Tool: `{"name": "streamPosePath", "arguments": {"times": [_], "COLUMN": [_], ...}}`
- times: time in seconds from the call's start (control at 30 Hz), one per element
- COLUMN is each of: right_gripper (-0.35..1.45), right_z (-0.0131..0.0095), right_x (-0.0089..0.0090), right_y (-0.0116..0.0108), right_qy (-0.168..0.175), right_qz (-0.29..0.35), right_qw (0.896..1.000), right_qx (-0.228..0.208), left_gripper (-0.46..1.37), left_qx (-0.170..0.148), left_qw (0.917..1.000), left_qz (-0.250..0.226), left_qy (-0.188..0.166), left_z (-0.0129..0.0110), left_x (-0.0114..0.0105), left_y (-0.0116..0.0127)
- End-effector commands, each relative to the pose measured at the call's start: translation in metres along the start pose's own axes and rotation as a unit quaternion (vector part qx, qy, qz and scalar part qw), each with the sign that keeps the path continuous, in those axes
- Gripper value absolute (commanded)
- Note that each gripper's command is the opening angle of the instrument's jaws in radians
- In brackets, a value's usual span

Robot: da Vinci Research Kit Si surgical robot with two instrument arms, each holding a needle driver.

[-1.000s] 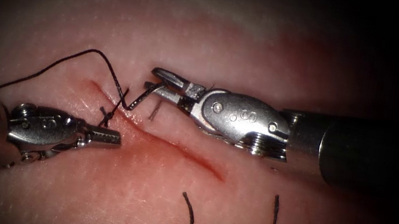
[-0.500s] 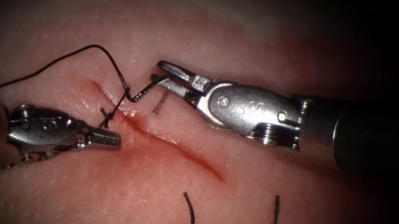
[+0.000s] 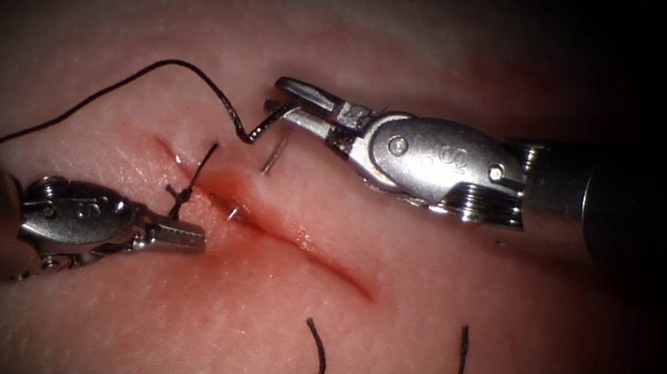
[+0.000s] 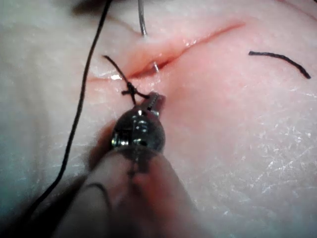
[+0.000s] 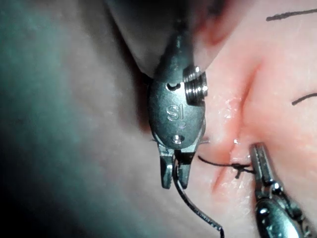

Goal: Wound Closure
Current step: Use the right gripper to throw the needle through the top of the wound

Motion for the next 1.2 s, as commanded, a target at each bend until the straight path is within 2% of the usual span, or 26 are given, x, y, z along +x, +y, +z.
{"name": "streamPosePath", "arguments": {"times": [0.03,0.3,0.53,0.63,0.77,0.83,0.97,1.17,1.2], "right_gripper": [-0.35,-0.35,-0.35,-0.35,-0.35,-0.35,-0.35,-0.35,-0.35], "right_z": [0.0001,0.0001,0.0002,0.0004,0.0007,0.0008,0.0009,0.0011,0.0012], "right_x": [-0.0003,-0.0005,-0.0009,-0.0014,-0.0021,-0.0025,-0.0029,-0.0031,-0.0032], "right_y": [-0.0003,-0.0001,-0.0003,-0.0005,-0.0009,-0.0012,-0.0016,-0.0023,-0.0024], "right_qy": [0.004,0.005,-0.002,-0.003,-0.007,-0.015,-0.025,-0.026,-0.027], "right_qz": [0.033,0.067,0.133,0.186,0.226,0.262,0.291,0.359,0.375], "right_qw": [0.999,0.998,0.991,0.982,0.974,0.965,0.956,0.933,0.927], "right_qx": [0.0,-0.006,-0.004,-0.006,-0.006,-0.006,-0.005,0.0,-0.001], "left_gripper": [-0.35,-0.35,-0.35,-0.35,-0.35,-0.35,-0.35,-0.35,-0.35], "left_qx": [-0.006,-0.006,-0.007,-0.007,-0.007,-0.007,-0.007,-0.007,-0.007], "left_qw": [1.0,1.0,1.0,1.0,1.0,1.0,1.0,0.9999,0.9999], "left_qz": [0.0,0.0,0.004,0.005,0.005,0.005,0.005,0.008,0.008], "left_qy": [0.0,0.0,-0.001,-0.001,-0.001,-0.001,-0.001,0.0,0.0], "left_z": [0.0,-0.0001,0.0001,0.0001,0.0001,0.0001,0.0001,0.0002,0.0002], "left_x": [0.0,0.0,-0.0001,-0.0001,-0.0001,-0.0001,-0.0001,-0.0001,-0.0001], "left_y": [0.0,-0.0001,-0.0004,-0.0004,-0.0004,-0.0004,-0.0004,-0.0005,-0.0005]}}
